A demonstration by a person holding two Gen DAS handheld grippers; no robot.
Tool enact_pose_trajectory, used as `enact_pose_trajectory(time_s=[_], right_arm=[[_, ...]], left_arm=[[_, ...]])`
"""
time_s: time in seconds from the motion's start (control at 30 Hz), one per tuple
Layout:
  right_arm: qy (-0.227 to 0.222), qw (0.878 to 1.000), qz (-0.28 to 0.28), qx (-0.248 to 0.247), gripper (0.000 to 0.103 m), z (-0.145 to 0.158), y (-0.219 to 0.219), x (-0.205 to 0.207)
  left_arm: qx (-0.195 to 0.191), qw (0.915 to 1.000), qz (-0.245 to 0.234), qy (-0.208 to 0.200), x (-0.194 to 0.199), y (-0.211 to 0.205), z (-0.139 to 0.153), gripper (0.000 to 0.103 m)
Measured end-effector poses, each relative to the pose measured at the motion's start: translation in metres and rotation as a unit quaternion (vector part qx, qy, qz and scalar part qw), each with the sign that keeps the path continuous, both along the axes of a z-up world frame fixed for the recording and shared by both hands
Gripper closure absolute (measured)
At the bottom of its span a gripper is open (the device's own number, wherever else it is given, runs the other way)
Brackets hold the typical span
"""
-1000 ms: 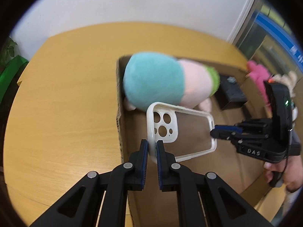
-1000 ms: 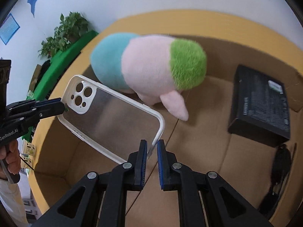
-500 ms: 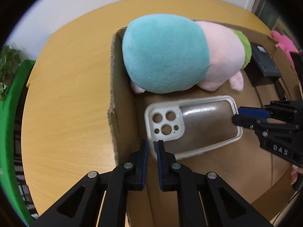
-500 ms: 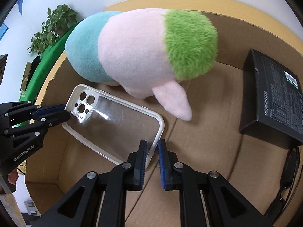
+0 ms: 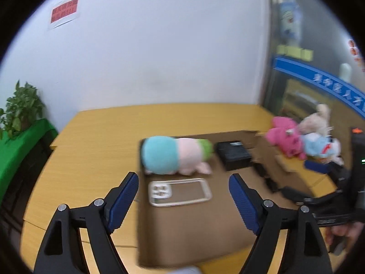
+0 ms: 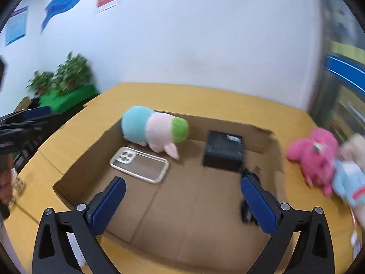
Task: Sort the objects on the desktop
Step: 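Carry the phone case into the cardboard box and open the left gripper, then move the left gripper to the white rounded device and grasp it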
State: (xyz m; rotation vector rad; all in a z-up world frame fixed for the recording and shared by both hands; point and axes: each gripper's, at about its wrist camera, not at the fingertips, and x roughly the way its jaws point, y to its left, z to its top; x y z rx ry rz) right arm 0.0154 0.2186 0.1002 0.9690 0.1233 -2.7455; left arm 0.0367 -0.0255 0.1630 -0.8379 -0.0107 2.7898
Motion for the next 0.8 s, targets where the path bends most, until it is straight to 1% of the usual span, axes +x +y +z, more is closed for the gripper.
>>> enact_pose_trajectory(time_s=[0.07, 0.1, 0.23, 0.37, 0.53, 0.67, 0.8], right_arm=[[0.001, 0.999, -0.034, 0.003, 0.0, -0.003, 0.009, 0.014], [0.001, 0.999, -0.045, 0.002, 0.0, -0.002, 0.026, 0.014], [0.008, 0.998, -0.058, 0.002, 0.0, -0.005, 0.034, 0.036], [0.013, 0.998, -0.059, 0.006, 0.0, -0.001, 0.04, 0.058], [0.018, 0.999, -0.048, 0.013, 0.0, 0.0, 0.038, 0.079], [0.014, 0.999, -0.046, 0.005, 0.0, 0.0, 0.034, 0.087], [0.013, 0.999, -0.04, 0.016, 0.0, -0.002, 0.025, 0.087]], left_arm=[[0.004, 0.9999, -0.007, 0.01, 0.005, 0.013, 0.004, 0.021], [0.003, 0.9999, -0.008, 0.013, 0.008, 0.016, 0.003, 0.021], [-0.017, 0.9994, -0.01, 0.027, 0.014, 0.04, 0.0, 0.021], [-0.012, 0.9993, -0.021, 0.03, 0.031, 0.051, -0.003, 0.021], [-0.019, 0.9995, -0.015, 0.021, 0.042, 0.054, -0.011, 0.021], [-0.024, 0.9995, -0.007, 0.021, 0.05, 0.05, -0.014, 0.021], [-0.02, 0.9996, -0.007, 0.019, 0.05, 0.046, -0.019, 0.021]])
